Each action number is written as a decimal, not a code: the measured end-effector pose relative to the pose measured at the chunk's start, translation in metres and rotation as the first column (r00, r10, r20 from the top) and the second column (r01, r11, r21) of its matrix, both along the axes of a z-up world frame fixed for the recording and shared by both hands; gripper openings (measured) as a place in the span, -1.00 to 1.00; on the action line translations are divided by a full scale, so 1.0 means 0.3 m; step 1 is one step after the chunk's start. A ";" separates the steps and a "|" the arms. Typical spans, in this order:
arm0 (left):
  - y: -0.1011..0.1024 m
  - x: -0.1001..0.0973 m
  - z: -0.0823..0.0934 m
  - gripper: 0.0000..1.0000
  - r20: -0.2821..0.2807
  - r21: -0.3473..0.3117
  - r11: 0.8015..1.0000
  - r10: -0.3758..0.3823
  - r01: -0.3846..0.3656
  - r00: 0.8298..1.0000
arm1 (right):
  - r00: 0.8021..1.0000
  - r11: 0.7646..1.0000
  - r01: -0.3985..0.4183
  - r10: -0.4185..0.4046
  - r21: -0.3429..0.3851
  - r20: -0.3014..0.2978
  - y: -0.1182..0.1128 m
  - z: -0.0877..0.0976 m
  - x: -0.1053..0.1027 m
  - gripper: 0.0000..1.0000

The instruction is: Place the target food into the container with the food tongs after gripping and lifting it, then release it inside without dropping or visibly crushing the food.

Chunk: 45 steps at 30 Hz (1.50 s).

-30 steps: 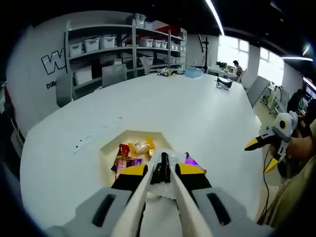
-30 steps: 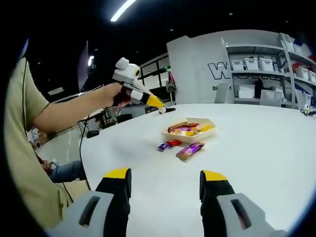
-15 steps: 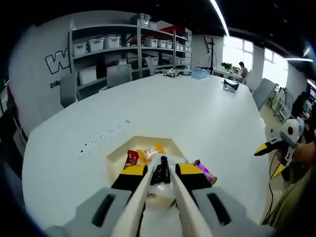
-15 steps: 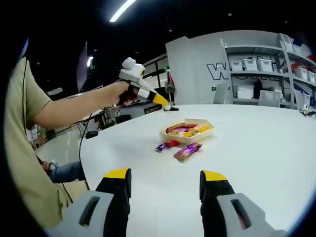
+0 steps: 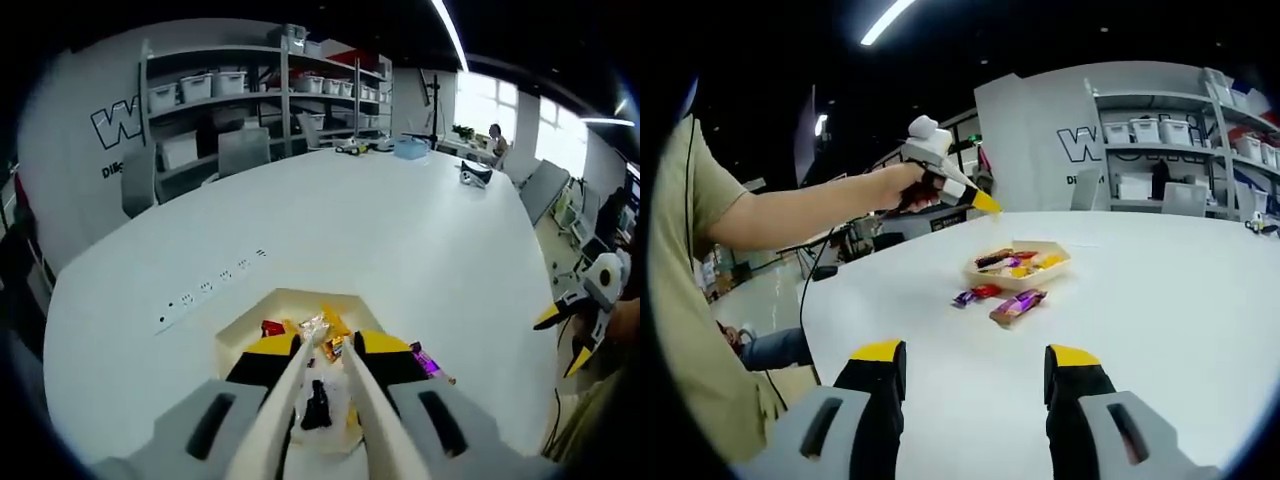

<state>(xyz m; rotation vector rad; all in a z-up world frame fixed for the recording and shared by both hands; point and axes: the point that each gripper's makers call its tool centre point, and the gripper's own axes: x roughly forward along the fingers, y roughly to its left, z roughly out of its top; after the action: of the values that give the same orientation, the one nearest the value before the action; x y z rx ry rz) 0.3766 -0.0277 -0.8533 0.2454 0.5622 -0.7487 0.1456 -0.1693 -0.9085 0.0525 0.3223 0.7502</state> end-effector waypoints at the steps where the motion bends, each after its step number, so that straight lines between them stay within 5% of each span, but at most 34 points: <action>1: -0.001 -0.015 -0.001 -0.60 0.000 0.003 1.000 0.000 0.000 1.000 | 1.000 1.000 0.000 0.000 0.000 0.000 0.000 -0.001 0.000 0.06; 14: 0.062 -0.046 -0.023 -0.57 -0.016 0.017 1.000 0.016 -0.016 1.000 | 1.000 1.000 -0.010 0.010 -0.002 0.001 0.019 0.000 -0.002 0.07; 45: 0.080 -0.132 -0.038 -0.55 -0.031 0.016 1.000 0.006 -0.005 1.000 | 1.000 1.000 -0.020 0.020 -0.007 0.002 0.037 0.002 -0.013 0.07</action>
<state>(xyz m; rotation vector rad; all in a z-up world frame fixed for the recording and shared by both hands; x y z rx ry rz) 0.3370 -0.0036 -0.8648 0.2469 0.5980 -0.7442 0.1416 -0.1583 -0.9079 0.0415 0.3240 0.7686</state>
